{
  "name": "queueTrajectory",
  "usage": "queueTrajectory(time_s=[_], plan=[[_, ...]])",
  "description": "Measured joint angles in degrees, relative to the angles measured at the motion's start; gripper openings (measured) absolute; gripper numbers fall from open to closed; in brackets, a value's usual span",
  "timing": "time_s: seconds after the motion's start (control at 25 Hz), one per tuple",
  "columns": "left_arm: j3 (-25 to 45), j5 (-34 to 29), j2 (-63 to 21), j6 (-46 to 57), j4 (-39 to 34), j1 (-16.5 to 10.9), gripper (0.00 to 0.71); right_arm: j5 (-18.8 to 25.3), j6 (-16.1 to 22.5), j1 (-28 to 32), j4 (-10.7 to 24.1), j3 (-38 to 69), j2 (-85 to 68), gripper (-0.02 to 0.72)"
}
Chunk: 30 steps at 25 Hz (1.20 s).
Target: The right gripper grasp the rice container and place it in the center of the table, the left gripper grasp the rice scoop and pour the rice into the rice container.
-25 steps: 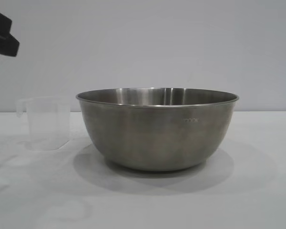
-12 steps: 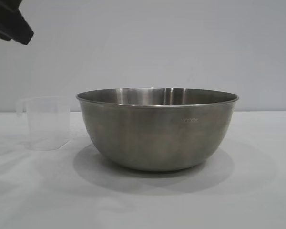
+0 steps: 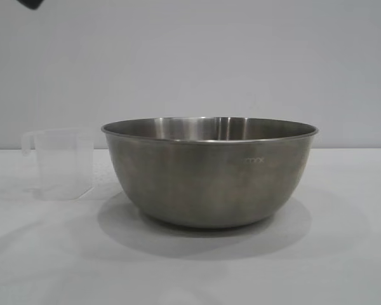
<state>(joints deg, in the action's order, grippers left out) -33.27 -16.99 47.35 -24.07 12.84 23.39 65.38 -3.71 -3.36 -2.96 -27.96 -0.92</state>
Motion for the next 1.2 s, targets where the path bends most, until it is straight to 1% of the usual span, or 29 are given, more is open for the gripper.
queueTrajectory(time_s=[0.2, 0.32, 0.44, 0.6, 0.72, 0.88, 1.08, 1.2], plan=[[0.0, -11.21, -9.6, 2.87, -0.45, 0.0, 0.511, 0.0, 0.0, 0.0, 0.0, 0.0, 0.0, 0.414], [0.0, -17.28, -13.79, 5.17, -0.79, 0.0, 0.511, 0.0, 0.0, 0.0, 0.0, 0.0, 0.0, 0.414], [0.0, -24.19, -16.49, 9.61, -4.22, 0.0, 0.511, 0.0, 0.0, 0.0, 0.0, 0.0, 0.0, 0.414], [0.0, -33.42, -19.29, 15.42, -10.62, 0.0, 0.511, 0.0, 0.0, 0.0, 0.0, 0.0, 0.0, 0.414], [0.0, -37.47, -21.6, 16.42, -12.36, 0.0, 0.511, 0.0, 0.0, 0.0, 0.0, 0.0, 0.0, 0.414], [0.0, -41.79, -25.22, 17.39, -12.62, 0.0, 0.511, 0.0, 0.0, 0.0, 0.0, 0.0, 0.0, 0.414], [0.0, -44.8, -29.87, 19.37, -12.75, 0.0, 0.511, 0.0, 0.0, 0.0, 0.0, 0.0, 0.0, 0.414], [0.0, -46.24, -32.87, 19.91, -14.3, 0.0, 0.511, 0.0, 0.0, 0.0, 0.0, 0.0, 0.0, 0.414]])
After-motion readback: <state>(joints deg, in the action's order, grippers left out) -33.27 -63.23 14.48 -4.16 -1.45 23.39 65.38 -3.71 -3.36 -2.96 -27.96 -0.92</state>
